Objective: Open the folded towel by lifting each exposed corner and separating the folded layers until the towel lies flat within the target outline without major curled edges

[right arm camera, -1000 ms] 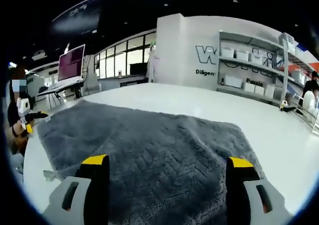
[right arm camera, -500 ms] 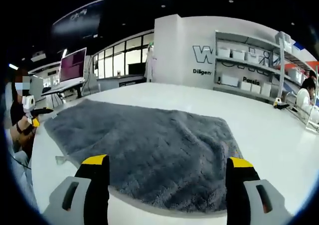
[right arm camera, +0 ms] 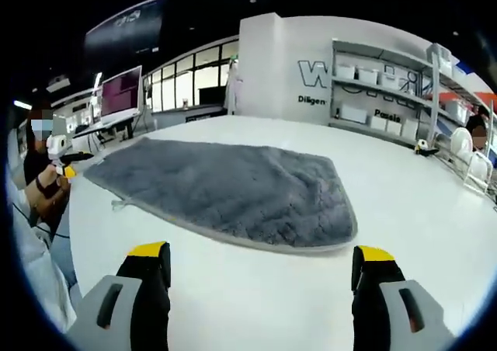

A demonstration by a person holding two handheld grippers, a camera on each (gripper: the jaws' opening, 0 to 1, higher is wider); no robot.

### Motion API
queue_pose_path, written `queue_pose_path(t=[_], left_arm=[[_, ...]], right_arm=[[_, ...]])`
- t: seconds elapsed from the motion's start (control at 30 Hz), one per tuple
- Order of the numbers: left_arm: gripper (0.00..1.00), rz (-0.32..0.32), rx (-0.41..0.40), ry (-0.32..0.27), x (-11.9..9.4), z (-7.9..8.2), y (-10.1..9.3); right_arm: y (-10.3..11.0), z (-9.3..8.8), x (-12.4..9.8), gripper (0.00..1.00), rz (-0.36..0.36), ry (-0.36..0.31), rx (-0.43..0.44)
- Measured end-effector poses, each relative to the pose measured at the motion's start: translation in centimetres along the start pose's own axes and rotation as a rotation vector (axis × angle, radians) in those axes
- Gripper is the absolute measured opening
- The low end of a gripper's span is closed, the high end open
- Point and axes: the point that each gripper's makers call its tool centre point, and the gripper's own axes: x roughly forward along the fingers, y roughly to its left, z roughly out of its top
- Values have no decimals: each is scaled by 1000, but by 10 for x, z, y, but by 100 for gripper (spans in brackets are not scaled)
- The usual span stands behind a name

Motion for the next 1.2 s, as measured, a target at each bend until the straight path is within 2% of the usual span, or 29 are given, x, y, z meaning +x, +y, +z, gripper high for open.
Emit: queue_pose_path(t=[0.13, 0.27, 0.63, 1.2], left_arm=[[99, 2, 1, -1, -2, -1, 0], [99, 7, 5, -7, -5, 0, 0], [99, 16, -8, -9, -11, -2, 5], [99, 13, -16, -9, -7, -2, 6]], right_arm=[[-4, -1, -15, 99, -18, -22, 13], [-5, -7, -19, 99, -31, -7, 12], [0, -9, -15, 99, -17, 5, 15], [4, -12, -9, 99, -5, 24, 11]])
